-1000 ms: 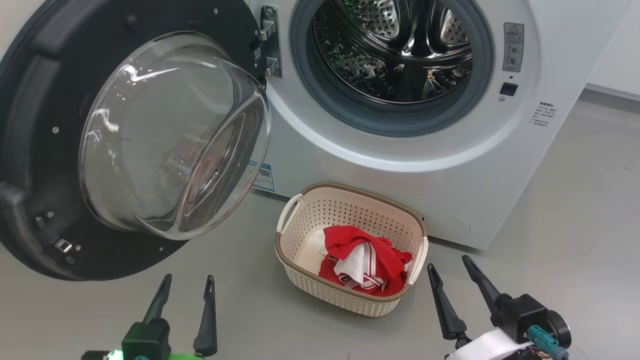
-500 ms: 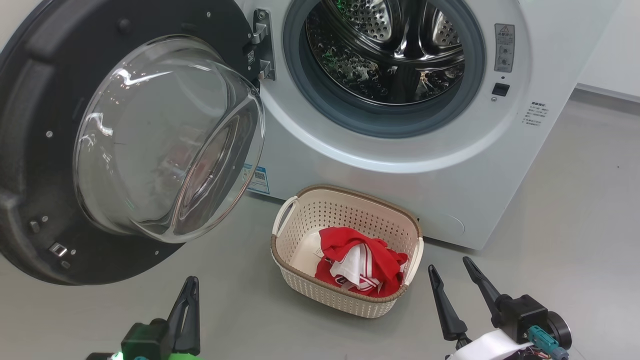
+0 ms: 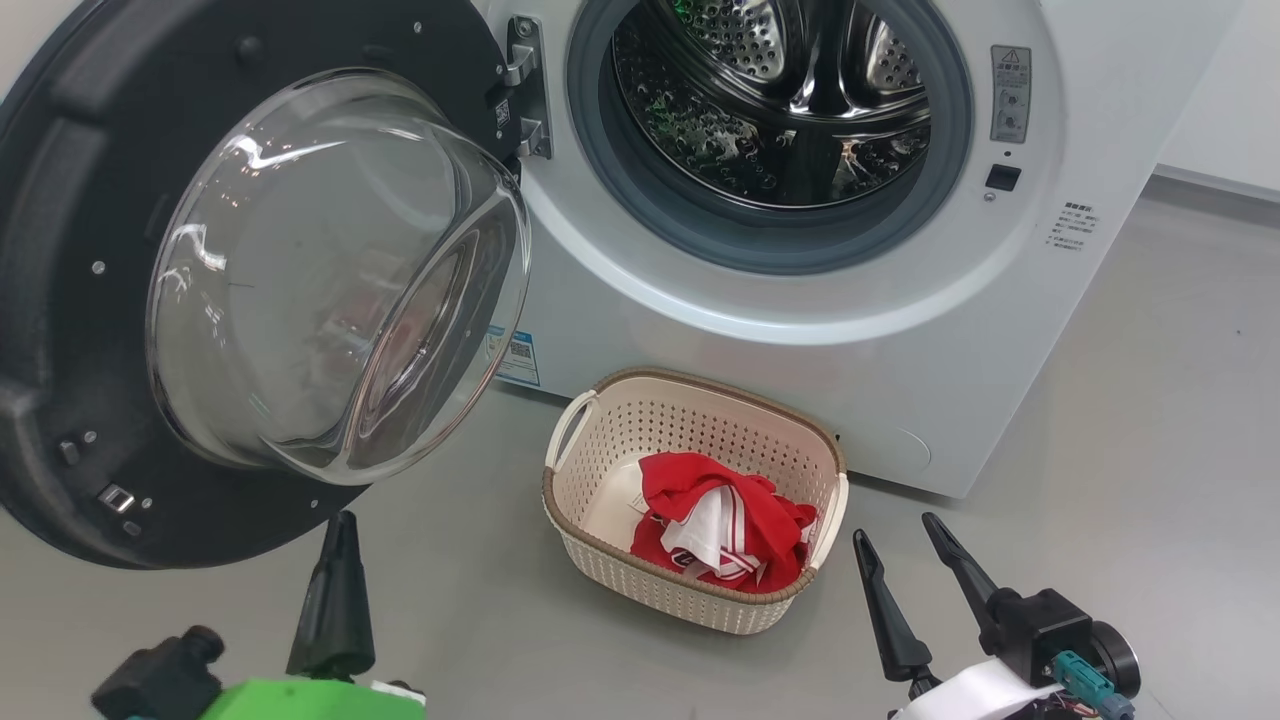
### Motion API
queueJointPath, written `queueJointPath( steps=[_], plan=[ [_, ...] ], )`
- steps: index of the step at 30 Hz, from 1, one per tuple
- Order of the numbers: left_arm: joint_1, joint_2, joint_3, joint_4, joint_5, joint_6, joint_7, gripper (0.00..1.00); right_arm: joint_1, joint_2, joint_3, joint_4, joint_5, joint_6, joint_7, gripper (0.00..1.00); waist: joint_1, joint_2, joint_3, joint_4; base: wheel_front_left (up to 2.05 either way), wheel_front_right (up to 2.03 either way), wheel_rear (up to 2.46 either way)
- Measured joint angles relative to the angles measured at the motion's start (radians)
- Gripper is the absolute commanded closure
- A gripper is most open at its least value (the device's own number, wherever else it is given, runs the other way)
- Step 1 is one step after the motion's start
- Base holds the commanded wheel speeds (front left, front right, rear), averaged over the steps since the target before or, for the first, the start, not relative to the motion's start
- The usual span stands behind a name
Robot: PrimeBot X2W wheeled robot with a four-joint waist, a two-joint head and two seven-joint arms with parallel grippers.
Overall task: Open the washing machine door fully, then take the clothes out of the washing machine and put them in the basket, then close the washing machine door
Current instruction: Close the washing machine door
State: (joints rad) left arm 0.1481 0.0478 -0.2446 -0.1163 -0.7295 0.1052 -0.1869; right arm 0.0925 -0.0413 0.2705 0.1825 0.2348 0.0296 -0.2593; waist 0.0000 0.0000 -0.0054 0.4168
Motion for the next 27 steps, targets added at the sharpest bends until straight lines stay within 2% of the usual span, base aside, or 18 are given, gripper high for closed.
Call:
queueJointPath(
  steps=[3, 8, 13, 21, 27],
  plan=[
    [-0.002, 0.000, 0.016, -0.061, -0.205, -0.024, -0.019, 1.00, 0.000, 0.000, 0.000, 0.000, -0.002, 0.000, 0.000, 0.00, 0.0000, 0.0000, 0.002, 0.000, 0.00, 0.00, 0.00],
    [-0.003, 0.000, 0.031, -0.192, -0.444, -0.060, -0.052, 1.00, -0.001, 0.000, 0.001, 0.000, -0.007, -0.001, 0.000, 0.00, 0.0000, 0.0000, 0.008, 0.001, 0.00, 0.00, 0.00],
    [-0.058, -0.001, 0.123, -0.233, -0.672, -0.104, -0.060, 1.00, -0.001, 0.000, -0.001, -0.003, -0.008, -0.001, 0.000, 0.00, 0.0000, 0.0000, 0.017, 0.006, 0.00, 0.00, 0.00],
    [-0.153, -0.004, 0.312, -0.263, -0.697, -0.137, -0.061, 1.00, -0.004, -0.005, 0.000, -0.010, -0.015, -0.001, 0.000, 0.00, 0.0000, 0.0000, 0.041, 0.018, 0.00, 0.00, 0.00],
    [-0.208, 0.057, 0.462, -0.207, -0.765, -0.134, -0.061, 1.00, -0.015, -0.008, 0.003, -0.013, -0.017, 0.001, 0.000, 0.00, 0.0000, 0.0000, 0.062, 0.026, 0.00, 0.00, 0.00]
  ],
)
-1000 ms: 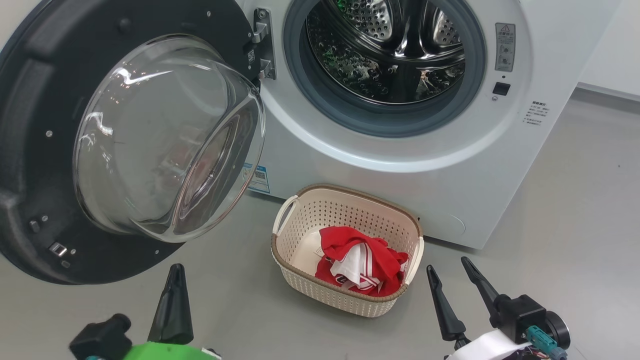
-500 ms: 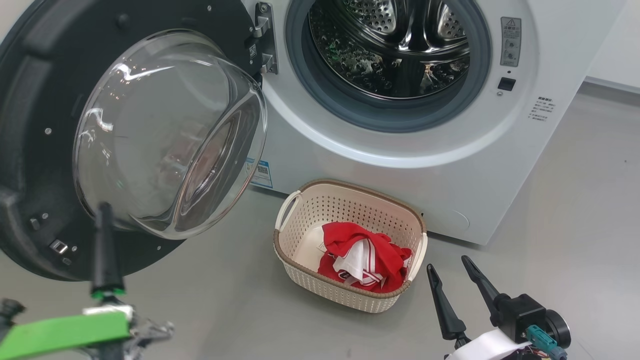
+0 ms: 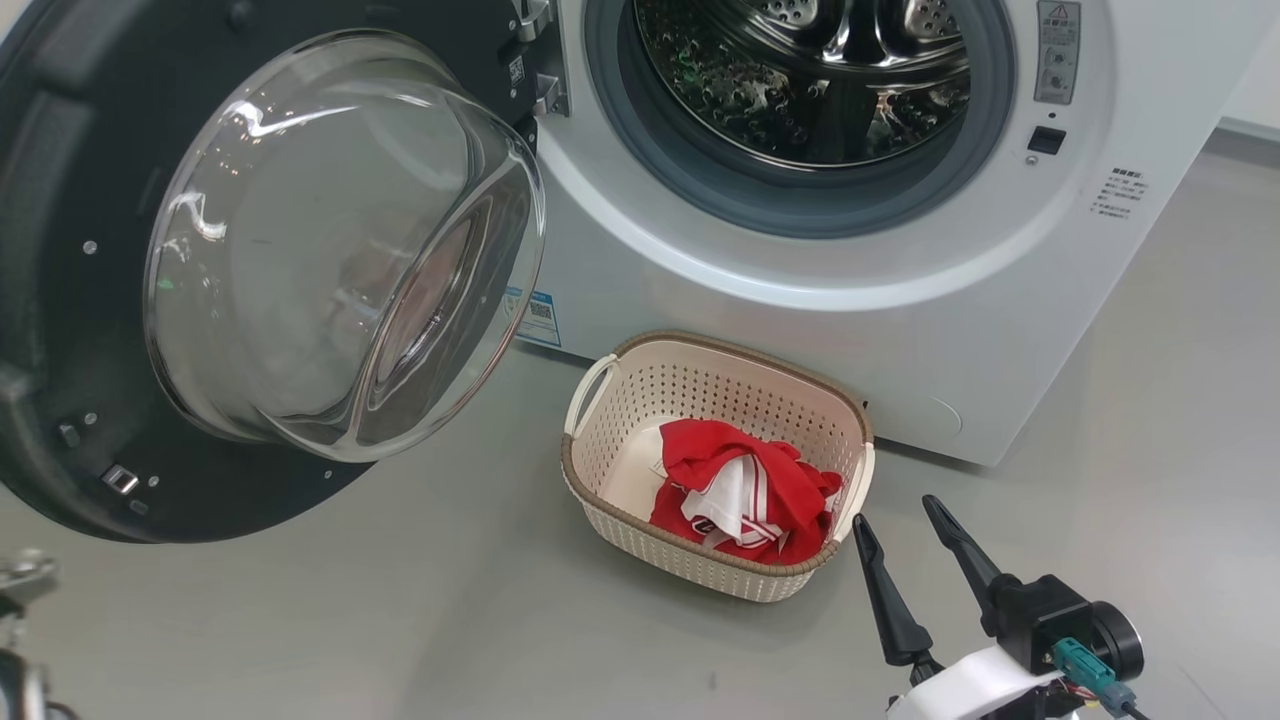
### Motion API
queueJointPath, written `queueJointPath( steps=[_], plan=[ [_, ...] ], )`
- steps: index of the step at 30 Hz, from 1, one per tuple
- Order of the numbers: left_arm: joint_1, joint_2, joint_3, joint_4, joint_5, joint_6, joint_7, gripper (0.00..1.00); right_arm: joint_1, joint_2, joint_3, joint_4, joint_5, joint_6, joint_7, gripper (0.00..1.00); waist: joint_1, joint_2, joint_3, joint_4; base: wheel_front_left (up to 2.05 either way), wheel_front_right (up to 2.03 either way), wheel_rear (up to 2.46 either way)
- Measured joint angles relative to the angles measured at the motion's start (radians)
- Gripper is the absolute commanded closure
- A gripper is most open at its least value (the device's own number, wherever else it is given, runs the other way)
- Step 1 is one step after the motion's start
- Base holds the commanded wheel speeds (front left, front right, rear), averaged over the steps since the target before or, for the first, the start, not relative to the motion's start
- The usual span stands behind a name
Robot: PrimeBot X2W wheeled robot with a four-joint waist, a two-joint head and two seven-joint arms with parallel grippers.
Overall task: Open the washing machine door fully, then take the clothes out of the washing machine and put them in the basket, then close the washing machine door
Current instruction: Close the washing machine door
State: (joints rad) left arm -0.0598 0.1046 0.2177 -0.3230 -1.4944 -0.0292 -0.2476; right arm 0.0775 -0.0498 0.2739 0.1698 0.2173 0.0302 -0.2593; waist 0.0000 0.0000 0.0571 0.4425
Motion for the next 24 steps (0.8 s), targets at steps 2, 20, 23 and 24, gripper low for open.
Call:
queueJointPath(
  steps=[2, 20, 23, 24],
  plan=[
    [-0.022, 0.041, 0.065, 0.059, -0.052, 0.016, 0.012, 1.00, -0.010, -0.006, 0.004, -0.001, -0.003, 0.004, 0.000, 0.00, 0.0000, 0.0000, 0.012, 0.002, 0.00, 0.00, 0.00],
    [-0.115, 0.226, 0.132, 0.462, -0.287, 0.134, 0.272, 1.00, -0.051, -0.040, 0.010, -0.005, -0.019, 0.022, 0.004, 0.00, 0.0000, 0.0000, 0.074, -0.018, 0.00, 0.00, 0.00],
    [-0.119, 0.245, 0.133, 0.509, -0.298, 0.138, 0.305, 1.00, -0.053, -0.041, 0.016, -0.005, -0.019, 0.030, 0.009, 0.00, 0.0000, 0.0000, 0.076, -0.023, 0.00, 0.00, 0.00],
    [-0.120, 0.253, 0.132, 0.523, -0.301, 0.138, 0.315, 1.00, -0.054, -0.042, 0.017, -0.005, -0.019, 0.030, 0.009, 0.00, 0.0000, 0.0000, 0.078, -0.025, 0.00, 0.00, 0.00]
  ],
)
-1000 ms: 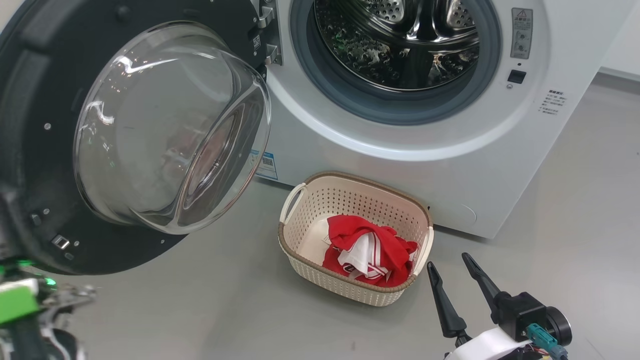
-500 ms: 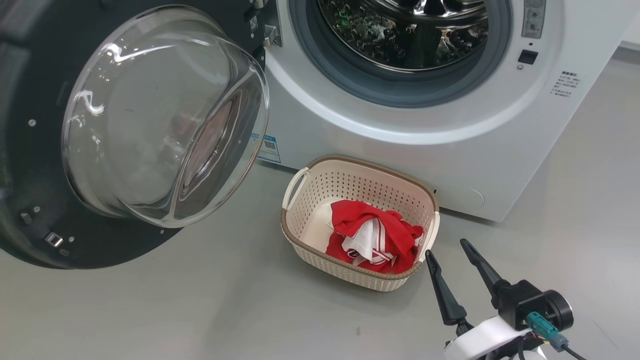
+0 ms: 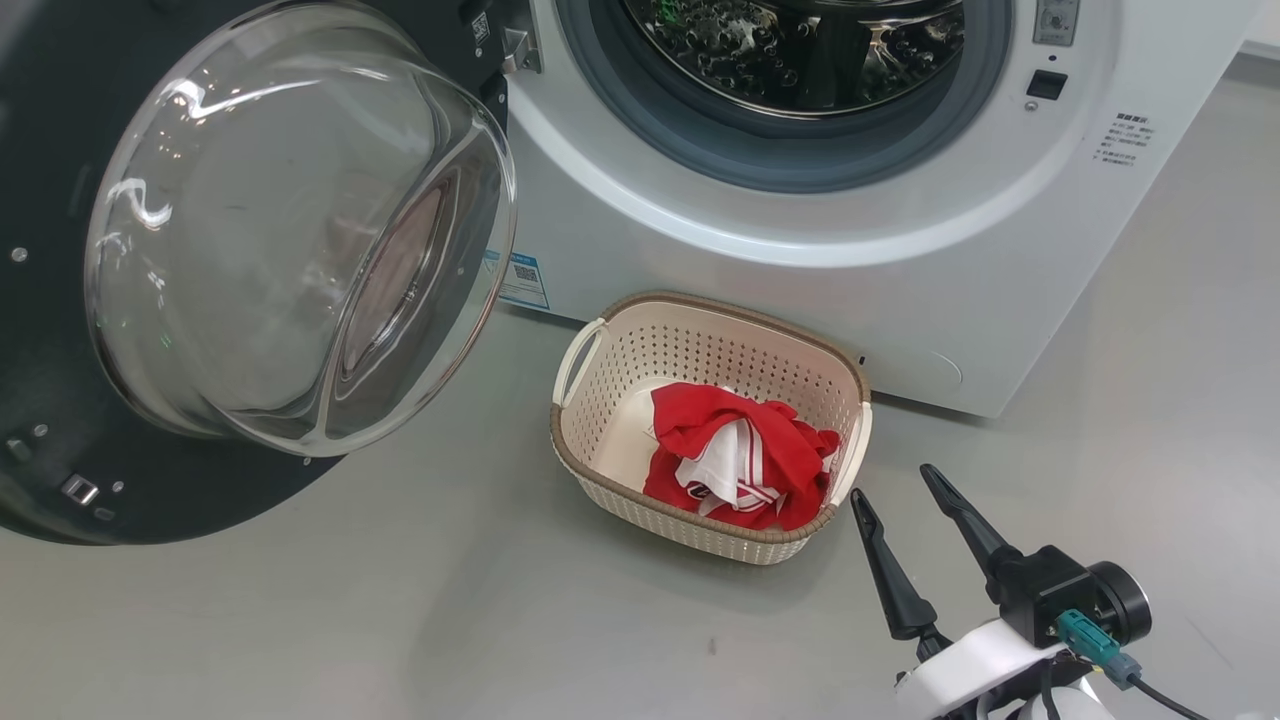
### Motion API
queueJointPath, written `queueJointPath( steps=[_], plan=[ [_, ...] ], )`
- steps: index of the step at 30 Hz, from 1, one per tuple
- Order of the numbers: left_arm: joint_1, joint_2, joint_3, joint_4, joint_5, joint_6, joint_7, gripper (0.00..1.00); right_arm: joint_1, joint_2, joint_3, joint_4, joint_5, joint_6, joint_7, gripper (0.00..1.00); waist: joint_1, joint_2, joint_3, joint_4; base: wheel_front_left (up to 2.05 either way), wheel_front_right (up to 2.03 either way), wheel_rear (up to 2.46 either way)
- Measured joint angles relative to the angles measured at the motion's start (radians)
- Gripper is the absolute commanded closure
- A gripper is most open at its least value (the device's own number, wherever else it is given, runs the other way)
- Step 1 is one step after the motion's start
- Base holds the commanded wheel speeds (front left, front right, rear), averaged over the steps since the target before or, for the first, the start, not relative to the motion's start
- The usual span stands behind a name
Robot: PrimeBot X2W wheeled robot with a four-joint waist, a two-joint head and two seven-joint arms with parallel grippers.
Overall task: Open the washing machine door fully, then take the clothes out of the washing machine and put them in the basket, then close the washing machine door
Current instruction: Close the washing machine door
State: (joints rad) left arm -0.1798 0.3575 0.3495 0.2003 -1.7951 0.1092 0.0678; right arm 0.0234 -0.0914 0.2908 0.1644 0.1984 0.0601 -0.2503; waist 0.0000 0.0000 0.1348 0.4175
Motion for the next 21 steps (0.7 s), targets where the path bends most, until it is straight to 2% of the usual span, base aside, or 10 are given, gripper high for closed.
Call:
queueJointPath(
  steps=[5, 21],
  plan=[
    [-0.010, 0.031, -0.026, 0.056, 0.000, 0.001, 0.046, 1.00, -0.001, -0.006, 0.001, -0.001, 0.000, 0.000, 0.004, 0.00, 0.0000, 0.0000, 0.010, -0.006, 0.00, 0.00, 0.00],
    [-0.079, 0.059, -0.081, 0.148, -0.001, 0.002, 0.147, 1.00, -0.004, -0.012, 0.005, -0.001, -0.001, 0.004, 0.012, 0.00, 0.0000, 0.0000, 0.021, -0.013, 0.00, 0.00, 0.00]
  ],
)
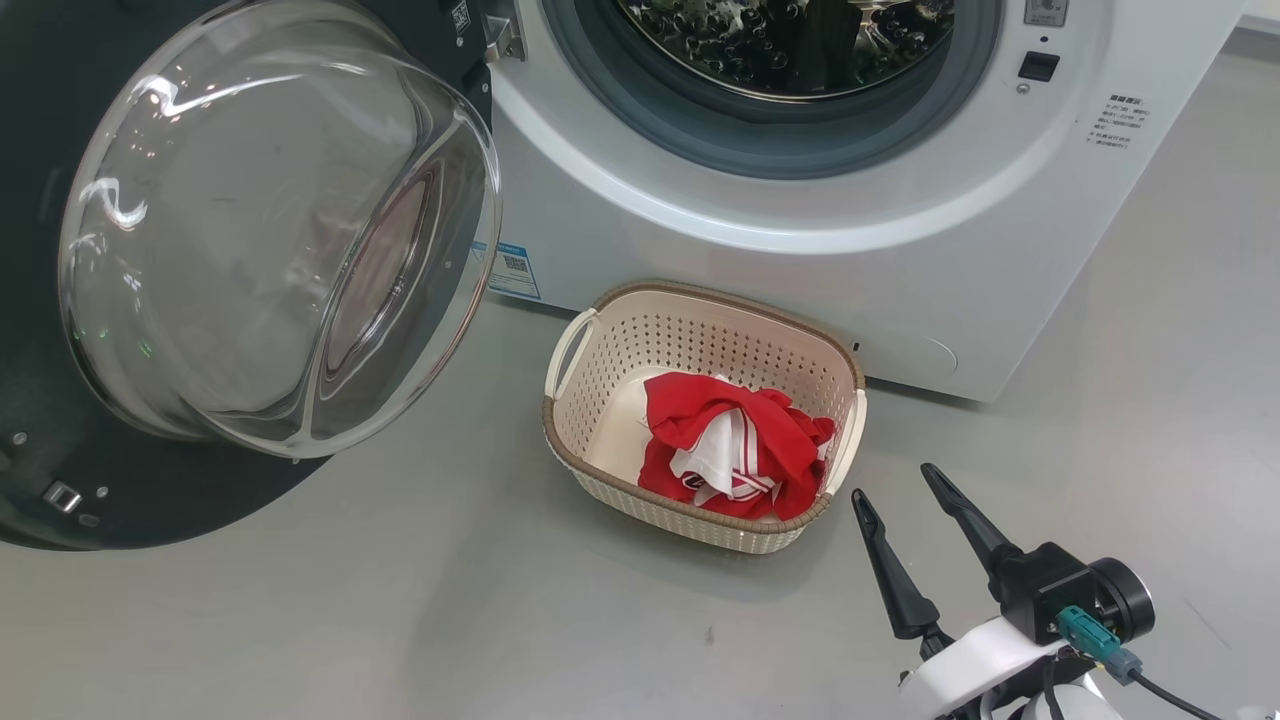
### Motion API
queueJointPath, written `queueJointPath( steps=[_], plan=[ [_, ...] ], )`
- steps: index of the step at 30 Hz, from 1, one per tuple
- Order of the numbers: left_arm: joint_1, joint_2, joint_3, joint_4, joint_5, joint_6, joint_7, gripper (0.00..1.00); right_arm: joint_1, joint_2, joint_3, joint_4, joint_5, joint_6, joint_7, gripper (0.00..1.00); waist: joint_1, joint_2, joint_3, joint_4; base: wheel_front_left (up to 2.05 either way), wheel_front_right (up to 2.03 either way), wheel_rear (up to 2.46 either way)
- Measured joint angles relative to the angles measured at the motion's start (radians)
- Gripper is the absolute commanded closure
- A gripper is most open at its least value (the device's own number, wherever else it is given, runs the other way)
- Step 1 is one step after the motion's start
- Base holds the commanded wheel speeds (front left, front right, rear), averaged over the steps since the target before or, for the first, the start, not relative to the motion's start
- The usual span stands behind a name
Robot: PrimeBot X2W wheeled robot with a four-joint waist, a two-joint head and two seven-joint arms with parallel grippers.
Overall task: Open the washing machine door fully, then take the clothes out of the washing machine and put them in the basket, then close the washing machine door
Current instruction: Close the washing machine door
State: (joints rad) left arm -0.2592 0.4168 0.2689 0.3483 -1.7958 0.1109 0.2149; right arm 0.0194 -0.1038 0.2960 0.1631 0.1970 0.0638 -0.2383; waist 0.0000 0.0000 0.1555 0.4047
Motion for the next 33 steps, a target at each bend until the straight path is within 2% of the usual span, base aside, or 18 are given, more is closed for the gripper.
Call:
queueJointPath(
  steps=[5, 19, 33],
  plan=[
    [-0.003, 0.004, -0.003, 0.006, -0.007, -0.004, 0.030, 1.00, -0.001, -0.004, 0.000, -0.001, 0.000, 0.001, 0.001, 0.00, 0.0000, 0.0000, 0.003, 0.003, 0.00, 0.00, 0.00],
    [0.010, -0.003, 0.006, 0.023, -0.098, -0.104, 0.156, 1.00, -0.011, -0.009, -0.001, -0.005, 0.000, 0.001, 0.003, 0.00, 0.0000, 0.0000, 0.007, 0.018, 0.00, 0.00, 0.00],
    [0.062, -0.044, -0.015, -0.016, -0.185, -0.187, 0.322, 1.00, -0.012, -0.019, -0.002, -0.010, 0.000, 0.001, 0.006, 0.00, 0.0000, 0.0000, 0.008, 0.023, 0.00, 0.00, 0.00]
  ],
)
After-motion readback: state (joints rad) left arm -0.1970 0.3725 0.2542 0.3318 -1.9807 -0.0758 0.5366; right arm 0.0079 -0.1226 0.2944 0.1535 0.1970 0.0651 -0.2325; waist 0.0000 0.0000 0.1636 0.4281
